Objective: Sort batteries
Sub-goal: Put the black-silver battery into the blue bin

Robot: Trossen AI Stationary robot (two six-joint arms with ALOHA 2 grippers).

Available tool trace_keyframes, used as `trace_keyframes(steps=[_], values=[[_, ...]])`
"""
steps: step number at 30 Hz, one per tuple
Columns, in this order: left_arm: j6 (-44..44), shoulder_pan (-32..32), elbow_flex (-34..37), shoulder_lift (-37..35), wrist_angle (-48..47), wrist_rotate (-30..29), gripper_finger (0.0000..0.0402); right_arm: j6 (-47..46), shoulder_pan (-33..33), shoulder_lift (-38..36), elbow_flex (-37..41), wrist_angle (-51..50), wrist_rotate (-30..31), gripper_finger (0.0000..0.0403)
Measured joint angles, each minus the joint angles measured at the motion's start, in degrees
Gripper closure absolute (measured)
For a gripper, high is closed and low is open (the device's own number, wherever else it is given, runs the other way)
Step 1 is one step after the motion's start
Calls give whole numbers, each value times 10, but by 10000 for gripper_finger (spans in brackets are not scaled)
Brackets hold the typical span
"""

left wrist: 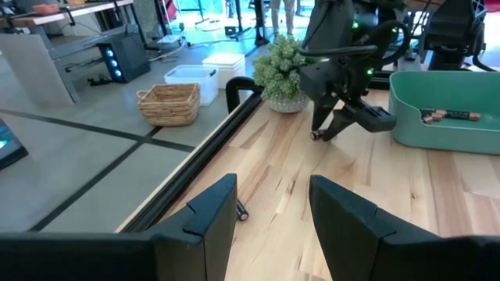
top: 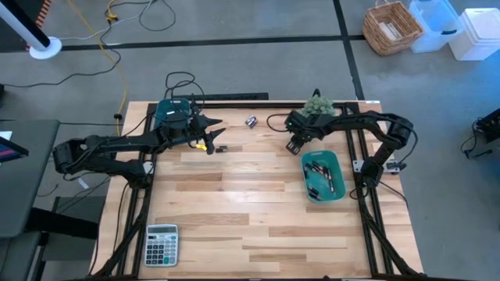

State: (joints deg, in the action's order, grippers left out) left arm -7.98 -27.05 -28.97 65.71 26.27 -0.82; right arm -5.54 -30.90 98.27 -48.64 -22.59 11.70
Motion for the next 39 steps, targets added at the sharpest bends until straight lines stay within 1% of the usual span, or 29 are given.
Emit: trace_keyframes(steps=[3, 9, 12, 18, 25, 27, 31, 34, 39], values=[[0, 0, 0, 0, 0, 0, 246, 4, 12, 8, 0, 5, 0, 274], [0, 0, 0, 0, 0, 0, 246, 2, 26, 8, 1, 14, 3, 355], [0, 0, 0, 0, 0, 0, 246, -3, 30, 10, 1, 20, 2, 380], [1, 0, 0, 0, -1, 0, 246, -2, 47, 10, 2, 35, -1, 389], [2, 0, 0, 0, -1, 0, 246, 0, 72, -23, 5, 50, -32, 392], [3, 0, 0, 0, -3, 0, 246, 4, 78, -36, 5, 52, -49, 392], [3, 0, 0, 0, -19, 0, 246, 8, 90, -56, 5, 81, -68, 393], [2, 0, 0, 0, -34, 0, 246, 11, 99, -63, 5, 121, -99, 393], [1, 0, 0, 0, -43, 8, 246, 18, 118, -66, 5, 224, -156, 393]])
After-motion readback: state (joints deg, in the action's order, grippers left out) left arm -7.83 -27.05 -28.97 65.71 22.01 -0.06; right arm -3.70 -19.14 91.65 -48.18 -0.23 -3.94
